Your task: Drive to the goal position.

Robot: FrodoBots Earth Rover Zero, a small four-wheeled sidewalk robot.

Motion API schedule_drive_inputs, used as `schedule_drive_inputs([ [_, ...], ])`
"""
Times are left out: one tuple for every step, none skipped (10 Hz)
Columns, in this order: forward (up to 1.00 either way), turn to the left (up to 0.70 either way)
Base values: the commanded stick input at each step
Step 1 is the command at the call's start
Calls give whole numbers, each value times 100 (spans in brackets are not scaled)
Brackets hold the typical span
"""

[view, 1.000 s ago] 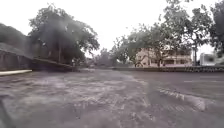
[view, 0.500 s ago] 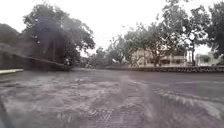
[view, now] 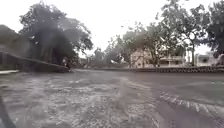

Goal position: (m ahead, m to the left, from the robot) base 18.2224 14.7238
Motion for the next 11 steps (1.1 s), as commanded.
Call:
schedule_drive_inputs([
  [70,8],
  [70,11],
  [70,14],
  [70,14],
  [70,14],
  [70,7],
  [70,3],
  [70,0],
  [70,0],
  [70,0],
  [70,0],
])
